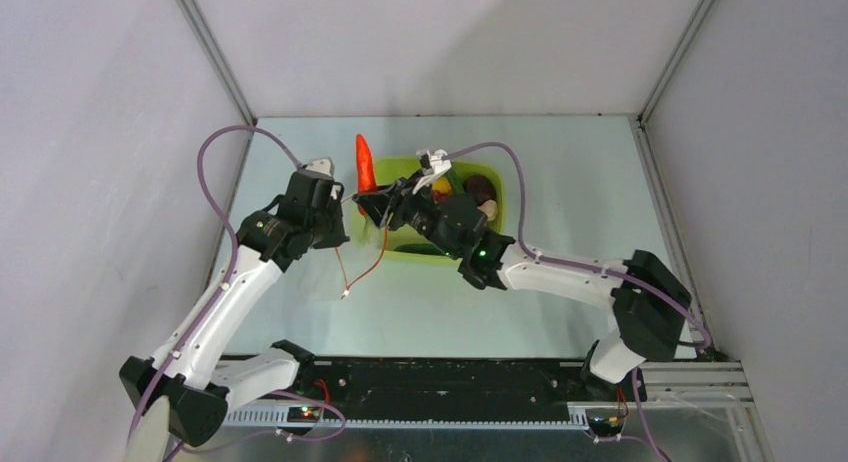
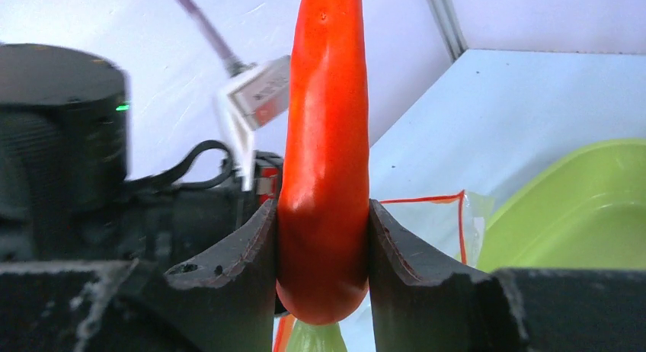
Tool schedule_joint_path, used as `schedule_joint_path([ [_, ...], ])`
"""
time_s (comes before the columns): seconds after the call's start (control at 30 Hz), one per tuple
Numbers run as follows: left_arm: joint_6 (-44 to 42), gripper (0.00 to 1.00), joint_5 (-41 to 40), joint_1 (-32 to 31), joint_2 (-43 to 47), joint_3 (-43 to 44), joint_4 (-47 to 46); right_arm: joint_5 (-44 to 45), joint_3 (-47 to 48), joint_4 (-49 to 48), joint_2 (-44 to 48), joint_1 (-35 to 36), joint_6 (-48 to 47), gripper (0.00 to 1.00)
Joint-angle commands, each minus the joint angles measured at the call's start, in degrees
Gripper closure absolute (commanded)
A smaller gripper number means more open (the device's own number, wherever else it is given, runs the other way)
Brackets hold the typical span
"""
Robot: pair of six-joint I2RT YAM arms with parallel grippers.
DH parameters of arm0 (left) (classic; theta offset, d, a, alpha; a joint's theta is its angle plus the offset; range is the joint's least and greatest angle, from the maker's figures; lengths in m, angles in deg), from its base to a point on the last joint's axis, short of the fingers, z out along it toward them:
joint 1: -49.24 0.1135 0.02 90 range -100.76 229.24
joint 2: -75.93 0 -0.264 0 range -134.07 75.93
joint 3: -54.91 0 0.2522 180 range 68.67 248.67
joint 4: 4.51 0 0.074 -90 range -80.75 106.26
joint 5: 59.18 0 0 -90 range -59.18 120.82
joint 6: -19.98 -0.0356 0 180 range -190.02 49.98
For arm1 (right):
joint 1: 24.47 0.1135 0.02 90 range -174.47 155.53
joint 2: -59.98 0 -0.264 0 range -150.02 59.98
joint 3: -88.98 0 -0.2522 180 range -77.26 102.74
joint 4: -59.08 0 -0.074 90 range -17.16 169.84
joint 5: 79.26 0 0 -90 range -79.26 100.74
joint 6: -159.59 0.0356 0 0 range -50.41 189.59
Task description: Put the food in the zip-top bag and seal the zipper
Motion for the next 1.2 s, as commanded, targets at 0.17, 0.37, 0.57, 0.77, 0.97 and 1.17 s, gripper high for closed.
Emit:
schedule_joint_path([
  [0.17,1.3,1.0,4.0,2.1,2.9,-0.8,-2.2,13.0,-0.1,-17.9,-8.7,3.3,0.8,0.83],
  [0.37,1.6,1.0,8.2,3.9,3.4,-1.6,-3.7,15.2,-0.1,-17.9,-10.4,5.4,-3.5,0.71],
  [0.57,2.4,1.0,10.1,5.1,3.8,-2.1,-4.3,17.8,-0.1,-17.0,-10.6,7.8,-7.8,0.45],
  [0.77,2.5,1.0,10.0,5.6,4.5,-2.4,-4.7,20.1,-0.1,-16.8,-10.7,8.8,-10.0,0.28],
  [0.97,2.5,1.0,9.8,5.7,4.6,-2.4,-4.6,21.0,-0.1,-15.8,-10.2,8.8,-10.6,0.18],
  [1.17,2.1,1.0,8.2,5.8,4.9,-1.8,-4.1,21.3,-0.1,-11.8,-6.9,8.8,-15.9,0.01],
])
